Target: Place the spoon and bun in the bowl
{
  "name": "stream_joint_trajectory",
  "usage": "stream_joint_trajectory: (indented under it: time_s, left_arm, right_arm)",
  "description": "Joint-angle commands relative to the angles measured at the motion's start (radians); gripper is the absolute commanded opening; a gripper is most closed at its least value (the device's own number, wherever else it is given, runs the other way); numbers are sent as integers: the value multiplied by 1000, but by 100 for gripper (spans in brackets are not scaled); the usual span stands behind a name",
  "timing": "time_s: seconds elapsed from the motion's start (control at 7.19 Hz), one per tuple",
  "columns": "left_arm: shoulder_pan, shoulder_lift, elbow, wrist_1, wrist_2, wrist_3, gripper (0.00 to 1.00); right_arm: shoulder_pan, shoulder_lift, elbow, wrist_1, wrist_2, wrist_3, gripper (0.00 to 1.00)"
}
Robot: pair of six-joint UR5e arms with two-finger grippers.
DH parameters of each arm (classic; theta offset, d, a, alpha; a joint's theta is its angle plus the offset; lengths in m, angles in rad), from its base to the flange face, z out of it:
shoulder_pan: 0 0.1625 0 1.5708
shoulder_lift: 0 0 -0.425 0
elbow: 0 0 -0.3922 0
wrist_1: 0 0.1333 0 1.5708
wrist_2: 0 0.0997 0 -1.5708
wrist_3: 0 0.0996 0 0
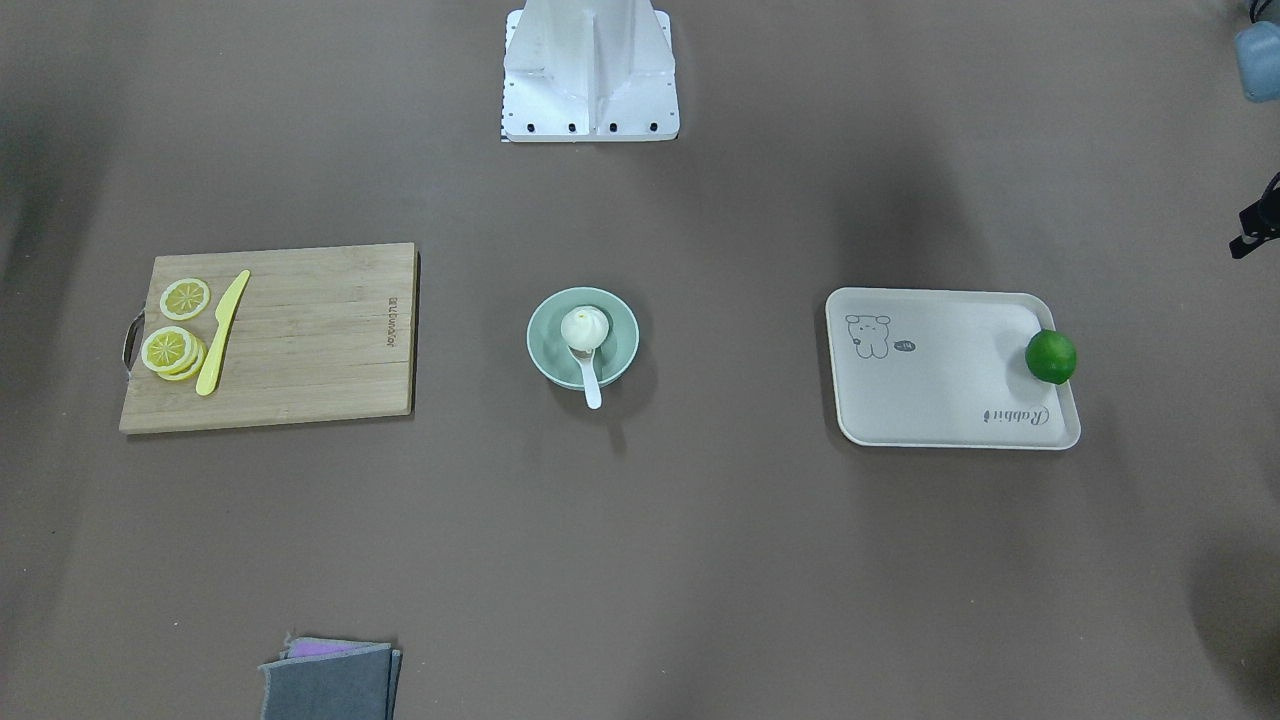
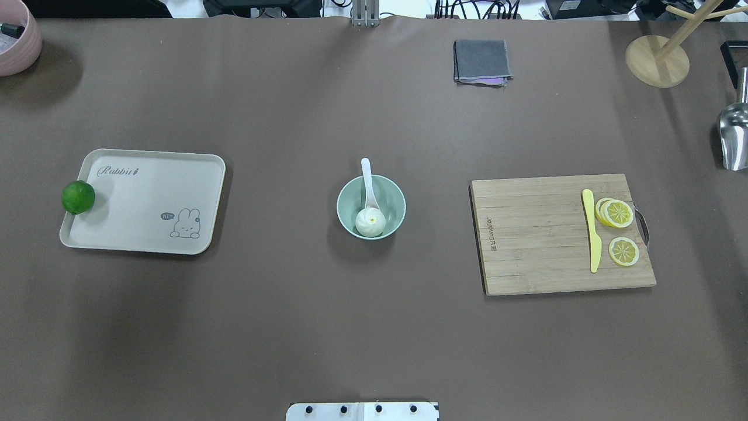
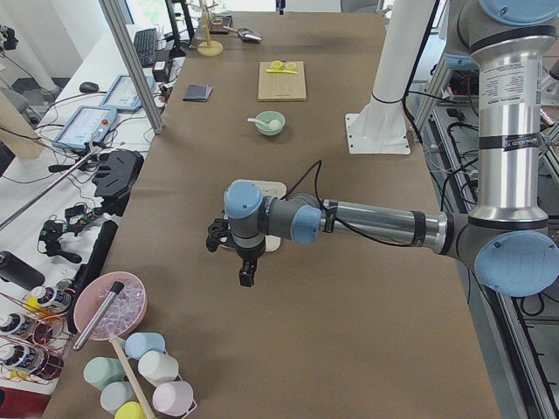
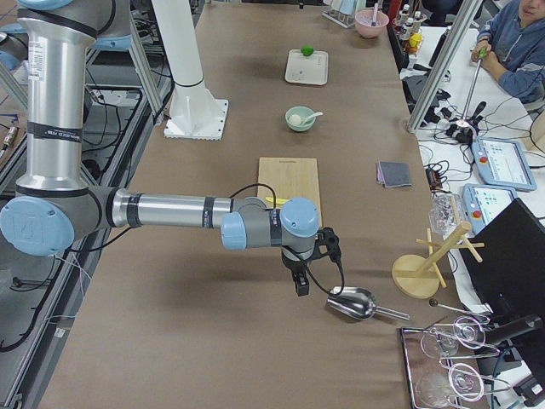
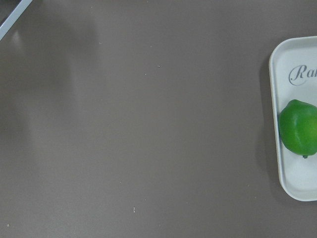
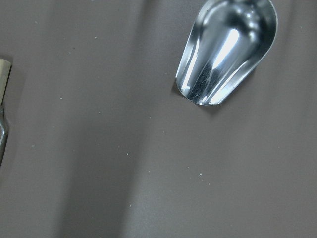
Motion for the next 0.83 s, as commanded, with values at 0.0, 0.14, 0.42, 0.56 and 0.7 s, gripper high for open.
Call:
stream_joint_trajectory:
  time_s: [0.0, 0.14, 0.42, 0.56, 0.7]
  left_arm:
    - [0, 2, 9, 3, 0, 1, 98]
    - [0, 2, 15, 3, 0, 0, 98]
    - [-1, 19, 10, 3, 0, 1, 98]
    - [-1, 19, 12, 3, 2, 0, 98]
    - [-1, 20, 15, 3, 0, 1, 98]
  right_arm:
    - [0, -1, 0, 1, 1, 0, 100]
    - [0, -1, 3, 1, 5, 0, 100]
    - [0, -2, 6, 1, 8, 0, 100]
    - [0, -1, 8, 1, 12, 0, 100]
    - [0, -1, 9, 1, 15, 0, 100]
